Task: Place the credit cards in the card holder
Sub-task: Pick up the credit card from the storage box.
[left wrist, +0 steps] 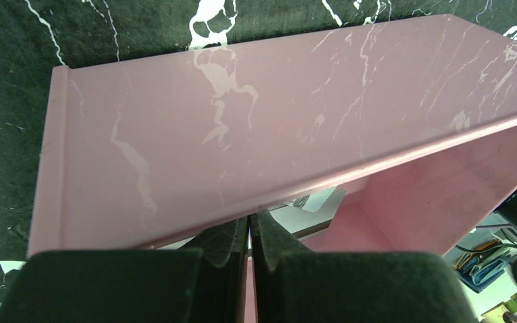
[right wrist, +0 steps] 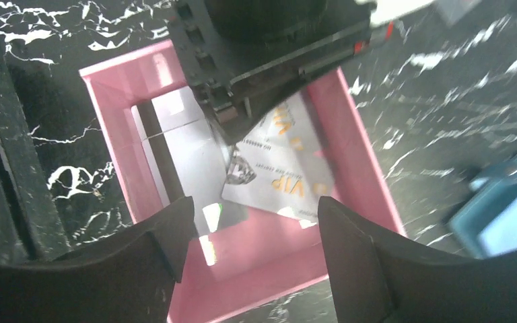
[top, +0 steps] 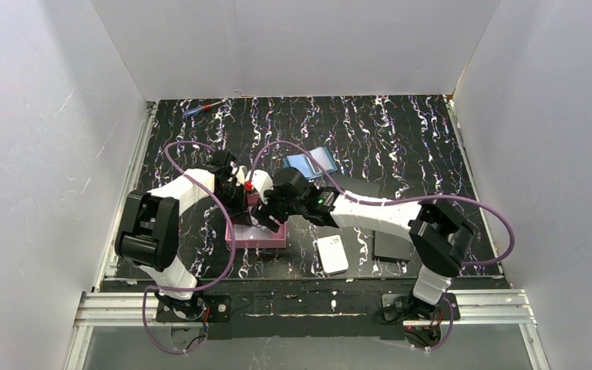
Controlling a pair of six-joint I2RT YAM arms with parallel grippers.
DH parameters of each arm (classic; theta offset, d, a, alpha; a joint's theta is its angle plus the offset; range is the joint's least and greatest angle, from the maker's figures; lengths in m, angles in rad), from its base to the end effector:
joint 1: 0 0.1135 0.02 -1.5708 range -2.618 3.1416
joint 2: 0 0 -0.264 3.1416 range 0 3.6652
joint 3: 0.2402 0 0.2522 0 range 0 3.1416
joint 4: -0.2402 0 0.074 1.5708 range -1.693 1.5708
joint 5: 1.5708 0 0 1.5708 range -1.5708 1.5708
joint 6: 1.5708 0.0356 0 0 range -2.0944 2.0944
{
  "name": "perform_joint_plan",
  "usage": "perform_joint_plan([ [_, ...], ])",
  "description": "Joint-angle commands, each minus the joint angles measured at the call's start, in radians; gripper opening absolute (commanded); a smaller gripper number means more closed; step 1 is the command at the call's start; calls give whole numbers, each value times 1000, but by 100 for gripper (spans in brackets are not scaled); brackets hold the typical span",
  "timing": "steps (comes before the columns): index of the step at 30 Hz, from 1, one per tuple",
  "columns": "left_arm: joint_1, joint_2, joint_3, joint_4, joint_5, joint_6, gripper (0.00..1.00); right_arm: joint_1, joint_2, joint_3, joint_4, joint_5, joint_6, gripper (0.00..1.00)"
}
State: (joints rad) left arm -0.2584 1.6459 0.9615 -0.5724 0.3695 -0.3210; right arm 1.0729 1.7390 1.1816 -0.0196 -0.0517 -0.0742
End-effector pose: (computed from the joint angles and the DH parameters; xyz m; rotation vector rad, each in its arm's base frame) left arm 0.2874 -0.0893 0.1664 -0.0049 2.8789 -0.6455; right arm 0.1873 0.3485 0.2353 -1.2282 1.8440 0.6256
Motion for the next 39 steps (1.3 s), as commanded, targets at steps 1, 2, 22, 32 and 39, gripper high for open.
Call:
perform_joint_plan([
  [1, -2, 34, -18, -15, -13, 10, 0, -9, -82, -19, 92, -80, -369, 77],
  [2, -2, 38, -16, -15, -11, 10, 0, -10, -88, -31, 88, -92, -429, 77],
  [22, -2, 41, -18, -3, 25, 6, 0, -63, 80, 181, -402, -391, -1165, 68],
  [32, -1, 37, -18, -2, 21, 7, 0, -36, 183, 281, -534, -283, -1236, 66],
  [39, -2, 31, -17, -3, 19, 8, 0, 15, 229, 313, -608, -161, -1288, 73],
])
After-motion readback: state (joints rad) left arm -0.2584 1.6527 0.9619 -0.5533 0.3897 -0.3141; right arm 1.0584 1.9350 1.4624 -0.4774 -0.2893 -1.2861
